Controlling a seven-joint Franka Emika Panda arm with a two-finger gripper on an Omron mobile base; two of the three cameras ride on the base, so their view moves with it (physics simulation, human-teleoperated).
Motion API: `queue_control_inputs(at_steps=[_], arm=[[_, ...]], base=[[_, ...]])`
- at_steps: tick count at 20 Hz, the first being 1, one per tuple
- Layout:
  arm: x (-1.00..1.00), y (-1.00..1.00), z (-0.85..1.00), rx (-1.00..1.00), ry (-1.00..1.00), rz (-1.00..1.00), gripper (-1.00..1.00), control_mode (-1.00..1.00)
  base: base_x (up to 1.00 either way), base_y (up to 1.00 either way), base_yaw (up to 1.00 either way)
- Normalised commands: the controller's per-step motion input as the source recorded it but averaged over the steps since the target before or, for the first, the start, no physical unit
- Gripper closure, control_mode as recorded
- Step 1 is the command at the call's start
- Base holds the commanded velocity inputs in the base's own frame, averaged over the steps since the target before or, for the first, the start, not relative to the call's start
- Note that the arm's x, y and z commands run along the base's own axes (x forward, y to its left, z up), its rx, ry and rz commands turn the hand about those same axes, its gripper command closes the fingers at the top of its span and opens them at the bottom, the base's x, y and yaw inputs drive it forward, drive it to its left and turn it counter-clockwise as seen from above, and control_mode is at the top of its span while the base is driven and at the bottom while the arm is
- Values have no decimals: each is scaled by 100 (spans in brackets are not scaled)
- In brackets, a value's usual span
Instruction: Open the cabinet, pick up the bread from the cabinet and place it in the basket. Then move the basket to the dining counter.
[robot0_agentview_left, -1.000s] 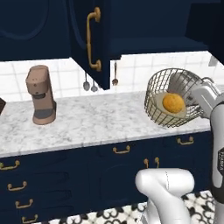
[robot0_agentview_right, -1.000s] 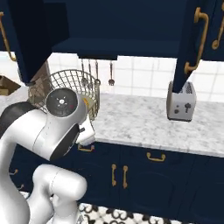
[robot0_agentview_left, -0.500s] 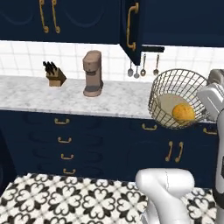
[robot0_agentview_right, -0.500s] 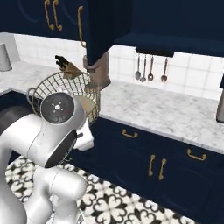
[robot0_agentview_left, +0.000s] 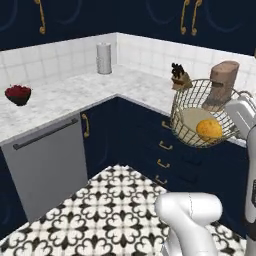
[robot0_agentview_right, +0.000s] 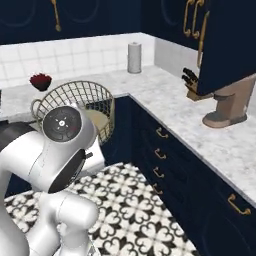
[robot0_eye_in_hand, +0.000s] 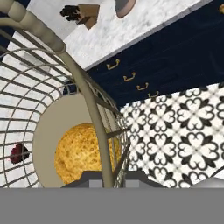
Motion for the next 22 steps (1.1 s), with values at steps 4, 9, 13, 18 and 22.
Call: queue_control_inputs(at_steps=[4, 9, 13, 18, 22], arm=[[0, 0, 0, 0, 0, 0, 100, 100], [0, 0, 0, 0, 0, 0, 100, 100], [0, 0, 0, 0, 0, 0, 100, 100], [0, 0, 0, 0, 0, 0, 100, 100], [0, 0, 0, 0, 0, 0, 100, 100]], base=[[0, 36, 98], [0, 54, 96], [0, 43, 99], [0, 15, 100], [8, 0, 100]])
